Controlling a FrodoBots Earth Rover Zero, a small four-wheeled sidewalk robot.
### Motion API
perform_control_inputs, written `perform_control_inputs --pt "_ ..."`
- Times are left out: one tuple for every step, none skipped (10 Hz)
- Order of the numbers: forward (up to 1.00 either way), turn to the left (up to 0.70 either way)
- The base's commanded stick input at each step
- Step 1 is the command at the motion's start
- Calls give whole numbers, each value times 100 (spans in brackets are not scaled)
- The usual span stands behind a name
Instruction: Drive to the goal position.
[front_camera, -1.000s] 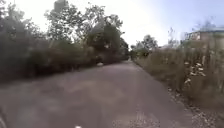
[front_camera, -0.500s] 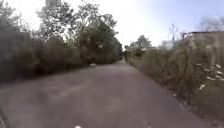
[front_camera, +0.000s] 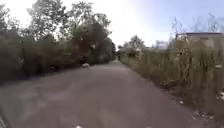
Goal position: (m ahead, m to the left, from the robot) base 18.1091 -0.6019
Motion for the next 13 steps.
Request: perform_control_inputs --pt "100 -10" --pt "100 -9" --pt "100 -7" --pt "100 -7" --pt "100 -7" --pt "100 -7" --pt "100 -7" --pt "100 -7" --pt "100 -7" --pt "100 -7" --pt "100 -7" --pt "100 -7" --pt "100 -7"
